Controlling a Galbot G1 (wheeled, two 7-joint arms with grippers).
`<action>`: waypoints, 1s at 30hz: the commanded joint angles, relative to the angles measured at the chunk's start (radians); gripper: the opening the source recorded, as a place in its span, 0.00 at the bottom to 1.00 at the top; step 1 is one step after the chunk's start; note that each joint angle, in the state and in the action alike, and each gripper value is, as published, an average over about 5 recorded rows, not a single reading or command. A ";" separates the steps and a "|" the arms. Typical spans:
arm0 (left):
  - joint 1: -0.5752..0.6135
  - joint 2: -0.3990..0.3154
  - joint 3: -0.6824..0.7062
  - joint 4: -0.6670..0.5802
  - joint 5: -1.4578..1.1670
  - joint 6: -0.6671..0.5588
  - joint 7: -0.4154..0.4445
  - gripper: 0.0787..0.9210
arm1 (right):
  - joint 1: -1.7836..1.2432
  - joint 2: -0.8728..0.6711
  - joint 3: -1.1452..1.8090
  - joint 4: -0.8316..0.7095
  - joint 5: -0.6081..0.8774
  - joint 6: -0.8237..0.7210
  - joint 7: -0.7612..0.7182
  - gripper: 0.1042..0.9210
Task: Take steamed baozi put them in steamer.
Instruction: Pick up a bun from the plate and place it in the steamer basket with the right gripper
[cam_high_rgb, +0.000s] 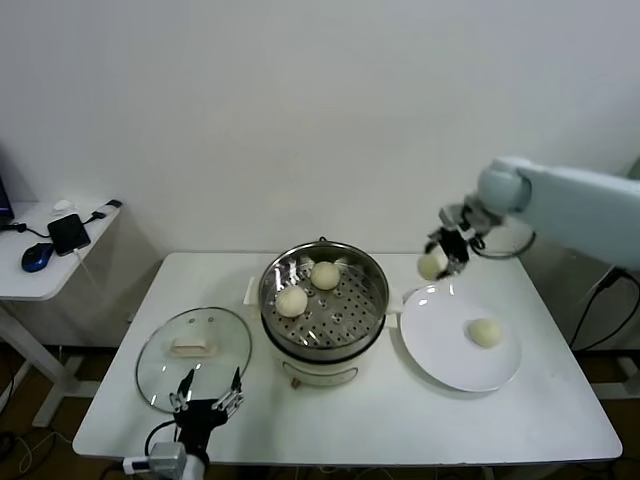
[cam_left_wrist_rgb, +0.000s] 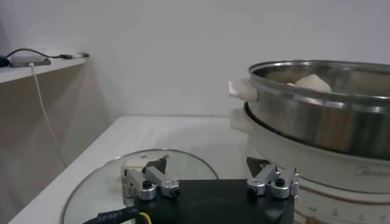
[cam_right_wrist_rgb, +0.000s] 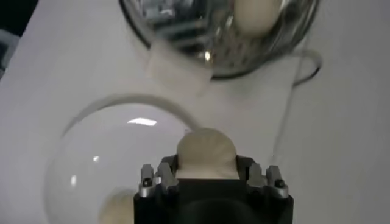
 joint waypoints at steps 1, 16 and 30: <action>0.000 0.001 0.000 0.001 0.000 0.000 0.000 0.88 | 0.225 0.232 0.029 0.153 -0.012 0.310 -0.090 0.65; 0.009 -0.005 -0.001 -0.023 0.004 0.005 0.002 0.88 | -0.067 0.381 -0.048 0.179 -0.198 0.364 -0.007 0.65; 0.033 -0.002 -0.010 -0.039 0.001 -0.005 -0.004 0.88 | -0.199 0.401 -0.043 0.060 -0.271 0.333 0.083 0.65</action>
